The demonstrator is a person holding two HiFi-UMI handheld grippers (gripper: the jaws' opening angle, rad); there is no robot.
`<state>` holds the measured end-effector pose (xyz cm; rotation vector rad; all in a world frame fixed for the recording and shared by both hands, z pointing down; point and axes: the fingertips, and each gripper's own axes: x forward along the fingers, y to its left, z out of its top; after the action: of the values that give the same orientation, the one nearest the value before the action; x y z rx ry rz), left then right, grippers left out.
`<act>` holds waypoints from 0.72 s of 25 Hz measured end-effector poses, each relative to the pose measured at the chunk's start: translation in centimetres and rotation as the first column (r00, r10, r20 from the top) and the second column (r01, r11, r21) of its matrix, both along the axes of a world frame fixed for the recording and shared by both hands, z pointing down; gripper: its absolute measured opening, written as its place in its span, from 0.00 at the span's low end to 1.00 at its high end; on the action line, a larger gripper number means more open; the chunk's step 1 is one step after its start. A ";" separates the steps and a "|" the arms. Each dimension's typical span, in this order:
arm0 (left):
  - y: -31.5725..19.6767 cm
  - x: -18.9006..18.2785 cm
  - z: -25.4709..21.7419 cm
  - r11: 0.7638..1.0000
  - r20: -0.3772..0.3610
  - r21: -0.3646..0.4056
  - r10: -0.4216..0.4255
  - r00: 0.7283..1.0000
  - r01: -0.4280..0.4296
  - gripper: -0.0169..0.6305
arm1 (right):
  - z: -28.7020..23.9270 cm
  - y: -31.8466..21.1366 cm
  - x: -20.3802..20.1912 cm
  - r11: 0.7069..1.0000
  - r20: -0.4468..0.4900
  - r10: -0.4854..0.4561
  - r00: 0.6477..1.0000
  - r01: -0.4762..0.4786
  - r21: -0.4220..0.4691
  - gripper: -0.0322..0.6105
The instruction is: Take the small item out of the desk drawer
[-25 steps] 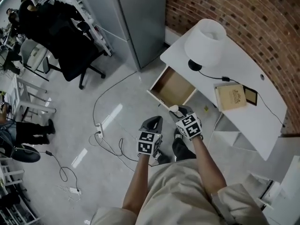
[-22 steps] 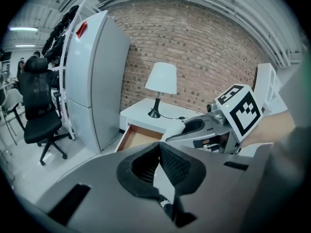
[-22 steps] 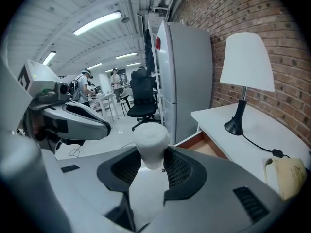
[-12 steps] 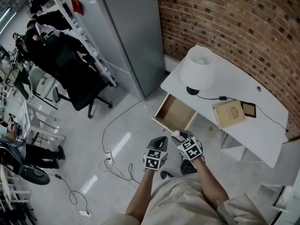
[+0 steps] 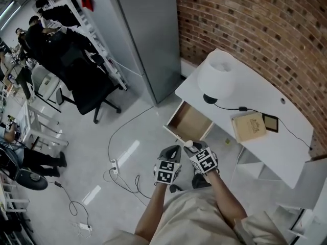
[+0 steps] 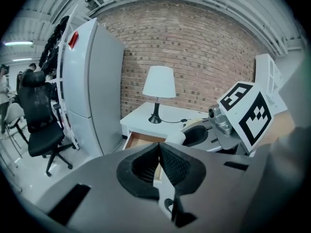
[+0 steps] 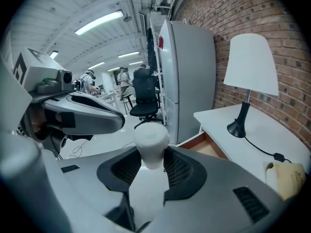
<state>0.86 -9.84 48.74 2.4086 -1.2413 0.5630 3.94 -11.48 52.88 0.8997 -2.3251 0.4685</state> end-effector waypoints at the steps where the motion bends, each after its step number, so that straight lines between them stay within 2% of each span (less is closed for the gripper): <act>1: 0.0 0.0 0.0 1.000 -0.002 -0.003 -0.001 1.000 0.001 0.05 | -0.1 -0.2 0.0 1.000 0.000 -0.002 1.000 0.002 0.003 0.31; 10: -0.2 -0.1 0.2 0.999 -0.058 -0.033 -0.036 0.998 0.035 0.05 | 0.5 -0.7 -0.1 1.000 0.014 -0.001 1.000 0.002 -0.013 0.31; 18: 0.0 -0.2 0.1 0.998 -0.065 -0.047 -0.040 0.997 0.037 0.05 | 1.2 -0.2 0.0 0.999 0.037 0.011 0.999 -0.010 -0.031 0.31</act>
<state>0.69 -9.82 48.85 2.3409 -1.2305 0.4914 3.94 -11.72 54.04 0.8964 -2.3408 0.5284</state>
